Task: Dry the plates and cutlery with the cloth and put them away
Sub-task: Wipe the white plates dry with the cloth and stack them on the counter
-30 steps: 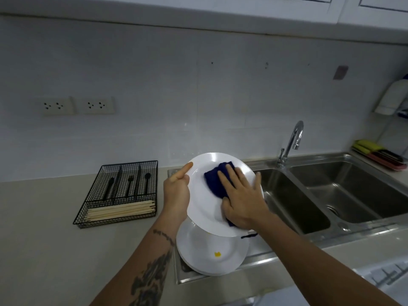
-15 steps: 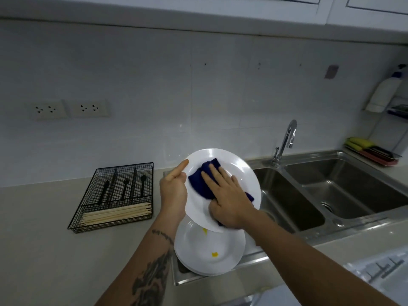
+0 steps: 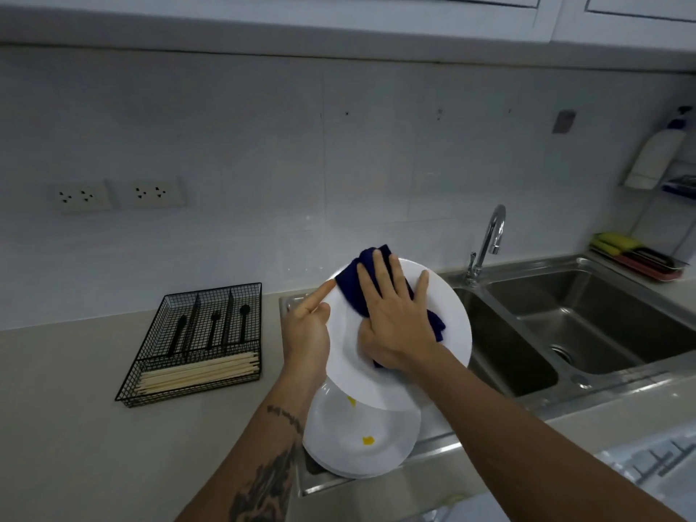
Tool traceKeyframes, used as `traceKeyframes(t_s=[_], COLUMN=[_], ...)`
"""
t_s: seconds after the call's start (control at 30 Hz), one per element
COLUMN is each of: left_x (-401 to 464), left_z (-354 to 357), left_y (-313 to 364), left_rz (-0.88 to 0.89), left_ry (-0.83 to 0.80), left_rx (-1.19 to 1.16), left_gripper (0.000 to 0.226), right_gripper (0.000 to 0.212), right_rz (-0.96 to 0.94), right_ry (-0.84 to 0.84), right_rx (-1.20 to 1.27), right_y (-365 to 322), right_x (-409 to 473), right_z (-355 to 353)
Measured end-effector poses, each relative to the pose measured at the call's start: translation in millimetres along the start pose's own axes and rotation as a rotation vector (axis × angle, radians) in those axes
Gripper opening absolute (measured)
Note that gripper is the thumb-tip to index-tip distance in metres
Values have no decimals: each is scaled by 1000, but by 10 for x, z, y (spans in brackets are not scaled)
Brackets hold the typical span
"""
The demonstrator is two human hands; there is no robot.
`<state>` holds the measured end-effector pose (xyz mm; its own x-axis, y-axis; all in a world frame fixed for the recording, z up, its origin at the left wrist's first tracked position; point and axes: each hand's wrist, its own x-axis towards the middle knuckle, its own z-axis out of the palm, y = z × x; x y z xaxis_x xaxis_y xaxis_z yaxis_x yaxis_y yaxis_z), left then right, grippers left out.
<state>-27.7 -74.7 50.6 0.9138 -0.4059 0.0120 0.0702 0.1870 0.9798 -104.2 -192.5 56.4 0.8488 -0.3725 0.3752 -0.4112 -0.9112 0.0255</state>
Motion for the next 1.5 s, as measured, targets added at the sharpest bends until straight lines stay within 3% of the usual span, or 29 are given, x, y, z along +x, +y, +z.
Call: traceKeyframes(t_s=[0.07,0.2,0.37,0.5,0.63,0.73,0.83,1.0,1.2,1.37,1.5], left_x=[15,93,67,98,109,129,164,229,230,171,167], left_z=[-26,-178,-172,-60,-34,-19,-15,-104,-273,-352,-254], left_y=[-5,84,62,-19,31,160,267,211,99,25,2], left_rz=[-25,-22,-28,-41,-87,-167,-294,-222,68,164,263], left_ry=[31,82,98,73,153,239,300,94,-131,-410,-371], left_rx=[-42,-46,-57,-37,-111,-206,-243,-73,548,410,430], left_gripper=[50,47,52,54,51,45,24,49,39,47,28], right_gripper=[78,78,80,76,67,69,66,50,45,47,53], right_rz=[-51,62,96,16,-66,-168,-217,-217,-240,-146,-27], right_ry=[-24,-83,-134,-208,-318,-272,-115,110,181,174,164], right_rx=[-36,-119,-46,215,566,554,356,368,520,647,733], right_y=[74,322,352,202,41,1,68,230,389,497,618], right_x=[-38,-157,-303,-433,-581,-592,-491,-381,-286,-229,-198], right_z=[37,180,204,235,77,-82,-122,-160,-311,-416,-449])
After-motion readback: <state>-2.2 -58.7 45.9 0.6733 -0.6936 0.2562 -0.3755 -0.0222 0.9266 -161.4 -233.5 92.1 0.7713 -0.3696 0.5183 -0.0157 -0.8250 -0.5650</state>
